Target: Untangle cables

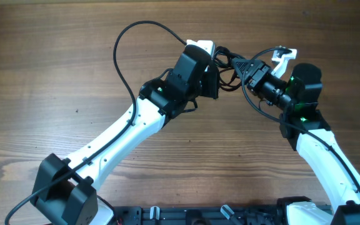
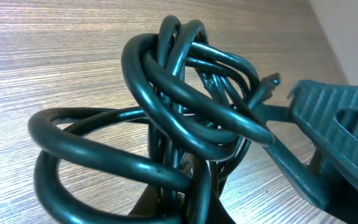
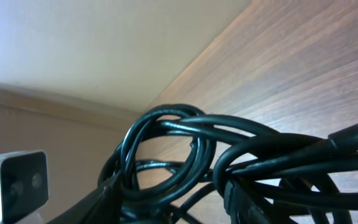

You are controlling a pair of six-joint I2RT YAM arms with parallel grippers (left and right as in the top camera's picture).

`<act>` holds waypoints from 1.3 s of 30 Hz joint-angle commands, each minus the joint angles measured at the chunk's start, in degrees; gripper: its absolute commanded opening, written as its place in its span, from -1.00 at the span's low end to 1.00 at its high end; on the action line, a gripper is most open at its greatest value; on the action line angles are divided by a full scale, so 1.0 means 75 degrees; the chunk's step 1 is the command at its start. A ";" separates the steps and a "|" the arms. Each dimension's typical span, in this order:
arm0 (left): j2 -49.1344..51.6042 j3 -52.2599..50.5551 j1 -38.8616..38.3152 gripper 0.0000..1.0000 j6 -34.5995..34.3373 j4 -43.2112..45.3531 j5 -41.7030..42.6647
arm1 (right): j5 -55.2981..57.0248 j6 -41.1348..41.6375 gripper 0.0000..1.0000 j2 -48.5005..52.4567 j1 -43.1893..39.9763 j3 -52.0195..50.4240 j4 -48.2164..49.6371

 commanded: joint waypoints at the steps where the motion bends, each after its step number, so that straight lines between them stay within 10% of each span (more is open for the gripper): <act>1: -0.0219 0.0175 -0.0009 -0.92 0.0184 0.0079 0.0644 | 0.0527 -0.0105 0.06 0.0131 0.0015 0.0044 0.0108; 39: -0.0219 0.0175 -0.0009 -0.92 0.1568 0.1349 0.1702 | 0.1148 0.0326 -0.35 0.0204 0.0015 0.0044 -0.1361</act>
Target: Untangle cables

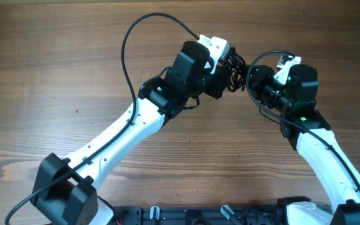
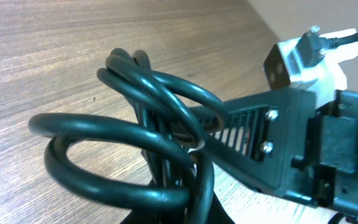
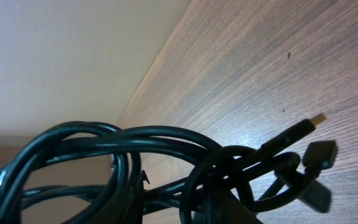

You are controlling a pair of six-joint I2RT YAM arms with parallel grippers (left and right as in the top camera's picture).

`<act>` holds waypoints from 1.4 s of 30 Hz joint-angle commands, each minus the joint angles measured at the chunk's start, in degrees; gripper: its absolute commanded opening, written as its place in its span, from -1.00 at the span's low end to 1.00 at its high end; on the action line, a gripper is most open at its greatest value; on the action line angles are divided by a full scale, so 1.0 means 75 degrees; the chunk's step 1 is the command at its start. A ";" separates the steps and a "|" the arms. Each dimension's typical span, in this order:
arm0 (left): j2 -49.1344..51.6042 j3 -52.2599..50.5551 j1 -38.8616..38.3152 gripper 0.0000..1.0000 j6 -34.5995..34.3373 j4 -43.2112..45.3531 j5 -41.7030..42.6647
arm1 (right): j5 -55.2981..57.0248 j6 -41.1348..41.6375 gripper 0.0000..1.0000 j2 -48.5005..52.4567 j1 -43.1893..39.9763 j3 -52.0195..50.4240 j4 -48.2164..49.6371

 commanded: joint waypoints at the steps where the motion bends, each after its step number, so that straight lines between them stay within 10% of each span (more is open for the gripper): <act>1: -0.0219 0.0178 -0.0050 -0.92 0.0163 0.0425 0.0463 | -0.0044 0.0029 -0.34 0.0160 0.0026 0.0032 -0.0125; 10: -0.0219 0.0178 -0.0050 -0.92 0.0157 0.0545 0.0466 | -0.0041 0.0029 -0.91 0.0160 0.0026 0.0032 -0.0146; 42: -0.0219 0.0178 -0.0041 -0.92 0.0122 -0.0647 -0.0682 | -0.2177 0.0032 -0.91 0.0157 0.0023 0.0032 0.3695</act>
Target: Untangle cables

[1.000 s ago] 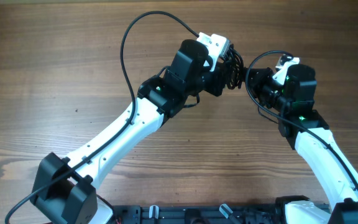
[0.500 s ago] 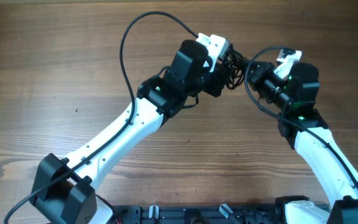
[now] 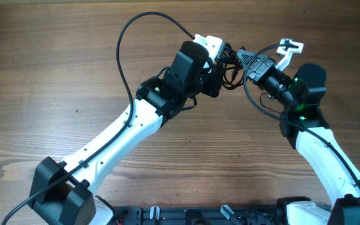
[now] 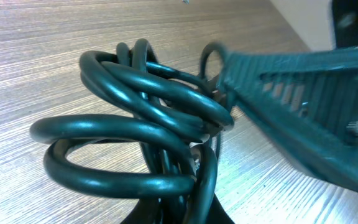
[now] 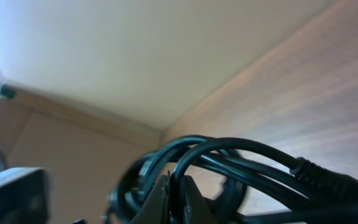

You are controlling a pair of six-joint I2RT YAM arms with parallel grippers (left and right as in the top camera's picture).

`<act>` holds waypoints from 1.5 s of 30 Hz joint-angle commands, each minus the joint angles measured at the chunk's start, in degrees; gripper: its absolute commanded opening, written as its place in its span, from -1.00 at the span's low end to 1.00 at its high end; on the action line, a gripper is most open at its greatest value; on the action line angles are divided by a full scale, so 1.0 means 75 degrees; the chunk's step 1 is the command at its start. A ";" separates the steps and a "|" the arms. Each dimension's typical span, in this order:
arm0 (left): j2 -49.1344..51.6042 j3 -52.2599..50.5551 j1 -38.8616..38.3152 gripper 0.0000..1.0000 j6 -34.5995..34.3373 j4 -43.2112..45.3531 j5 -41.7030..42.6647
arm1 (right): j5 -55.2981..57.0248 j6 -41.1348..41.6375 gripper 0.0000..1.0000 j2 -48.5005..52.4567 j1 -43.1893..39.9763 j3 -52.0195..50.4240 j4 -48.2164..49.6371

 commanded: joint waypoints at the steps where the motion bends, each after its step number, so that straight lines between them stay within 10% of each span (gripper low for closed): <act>1: -0.0090 0.0131 -0.0044 -0.92 0.0122 -0.0210 0.0026 | -0.0842 -0.0015 -0.91 -0.0015 0.0070 0.0093 0.0761; 19: -0.0090 0.0131 -0.0041 -0.92 -0.0679 -0.0568 -0.1577 | -0.0892 -0.0009 -0.90 -0.0015 0.0070 0.0093 0.0507; 26: -0.0090 0.0131 -0.0029 -0.92 -0.0685 -0.0405 -0.1600 | -0.0892 -0.0044 -0.21 -0.0015 0.0070 0.0093 -0.0685; 45: -0.0361 0.0131 0.0828 -0.92 -0.2538 -0.0233 -0.1562 | -0.0020 -0.0822 0.54 -0.0015 0.0061 0.0093 -0.2436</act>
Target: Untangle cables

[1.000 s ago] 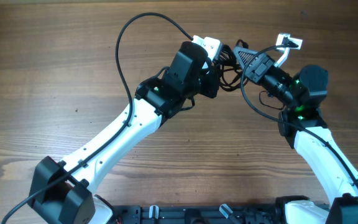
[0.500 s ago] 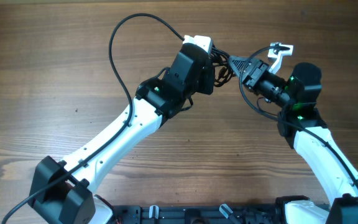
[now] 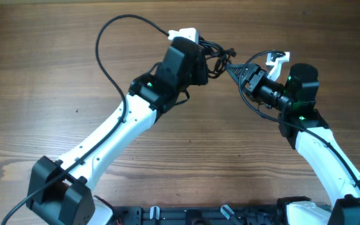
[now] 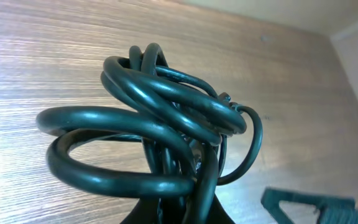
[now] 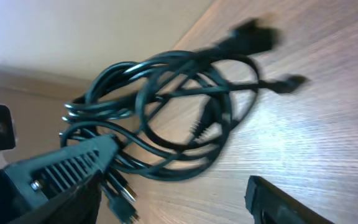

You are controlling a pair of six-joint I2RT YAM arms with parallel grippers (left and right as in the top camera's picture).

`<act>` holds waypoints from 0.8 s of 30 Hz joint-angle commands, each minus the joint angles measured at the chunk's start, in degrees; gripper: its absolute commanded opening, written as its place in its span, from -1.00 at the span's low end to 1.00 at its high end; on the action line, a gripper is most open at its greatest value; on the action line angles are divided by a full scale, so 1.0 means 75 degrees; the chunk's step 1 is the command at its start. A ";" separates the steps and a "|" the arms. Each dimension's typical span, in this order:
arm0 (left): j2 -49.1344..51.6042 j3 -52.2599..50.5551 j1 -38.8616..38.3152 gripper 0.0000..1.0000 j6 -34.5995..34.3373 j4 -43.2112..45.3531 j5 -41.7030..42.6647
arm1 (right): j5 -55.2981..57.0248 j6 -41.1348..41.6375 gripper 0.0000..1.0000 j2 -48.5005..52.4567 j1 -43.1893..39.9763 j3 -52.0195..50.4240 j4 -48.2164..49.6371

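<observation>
A tangle of black cables (image 4: 166,118) rises out of my left gripper (image 4: 179,211), which is shut on its lower strands. In the overhead view the left gripper (image 3: 200,56) holds this bundle (image 3: 216,52) near the table's far edge. My right gripper (image 3: 235,70) sits just right of the bundle, with a thin strand reaching toward it. In the right wrist view the right gripper (image 5: 179,168) is open and the bundle (image 5: 166,118) lies beyond its fingers (image 5: 61,168). Plug ends (image 5: 120,199) hang beside the left finger; nothing sits between the jaws.
The wooden table (image 3: 55,75) stretches around both arms. A thin black lead (image 3: 102,44) loops from the left wrist out to the left and back along the arm. A pale wall meets the table's far edge (image 5: 185,31).
My right gripper was on the bundle with cables filling its view; now it is open and clear of it. The left gripper has moved left, still holding the bundle.
Both grippers met at the bundle near the far edge, cables crowding each wrist view. They stayed together there over the following two moments, shifting slightly. Now the right gripper is open and apart, and the bundle stays in the left gripper, further left.
</observation>
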 commanded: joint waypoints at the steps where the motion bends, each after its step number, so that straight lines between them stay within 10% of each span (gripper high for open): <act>1: -0.0408 0.0114 0.0315 -0.92 -0.0839 0.0102 -0.0070 | 0.0481 -0.0154 0.54 -0.0015 0.0029 0.0085 -0.0117; 24: -0.0970 0.0114 0.0799 -0.92 -0.1996 0.0772 0.2739 | 0.1122 0.0478 0.54 -0.0015 0.0029 0.0085 0.0746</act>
